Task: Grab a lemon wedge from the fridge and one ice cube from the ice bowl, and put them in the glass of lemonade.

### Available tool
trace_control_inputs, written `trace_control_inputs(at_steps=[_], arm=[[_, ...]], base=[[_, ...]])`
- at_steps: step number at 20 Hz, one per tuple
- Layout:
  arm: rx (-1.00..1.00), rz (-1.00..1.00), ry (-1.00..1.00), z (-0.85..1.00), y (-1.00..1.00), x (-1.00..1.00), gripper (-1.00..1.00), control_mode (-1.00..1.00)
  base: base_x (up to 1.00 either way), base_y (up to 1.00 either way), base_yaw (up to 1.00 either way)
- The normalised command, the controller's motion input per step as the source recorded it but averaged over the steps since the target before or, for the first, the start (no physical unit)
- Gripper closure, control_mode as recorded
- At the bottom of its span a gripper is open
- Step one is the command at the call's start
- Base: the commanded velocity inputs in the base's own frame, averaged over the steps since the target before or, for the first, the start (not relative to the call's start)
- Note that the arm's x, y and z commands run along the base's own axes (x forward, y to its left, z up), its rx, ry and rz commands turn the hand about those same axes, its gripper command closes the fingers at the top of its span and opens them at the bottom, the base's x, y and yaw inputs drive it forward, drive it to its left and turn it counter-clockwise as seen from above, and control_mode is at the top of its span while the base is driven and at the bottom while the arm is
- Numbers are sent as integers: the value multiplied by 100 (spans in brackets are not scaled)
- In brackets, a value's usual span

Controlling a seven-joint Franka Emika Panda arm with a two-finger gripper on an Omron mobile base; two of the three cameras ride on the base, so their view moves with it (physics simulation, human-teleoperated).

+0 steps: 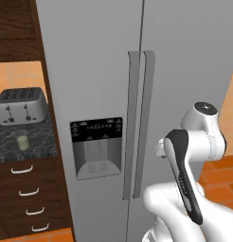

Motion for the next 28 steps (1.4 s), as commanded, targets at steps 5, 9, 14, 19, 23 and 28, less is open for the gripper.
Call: trace_control_inputs(at_steps=[5,9,14,19,23,28], arm=[[0,0,0,0,0,0,-100,100],[0,0,0,0,0,0,-100,100],[0,0,0,0,0,0,-100,100],[0,0,0,0,0,0,-100,100],[0,0,0,0,0,0,-100,100],[0,0,0,0,0,0,-100,100]], base=[[-42,61,1],[-7,96,0],[1,100,0],[20,100,0],[44,100,-1],[57,100,-4]])
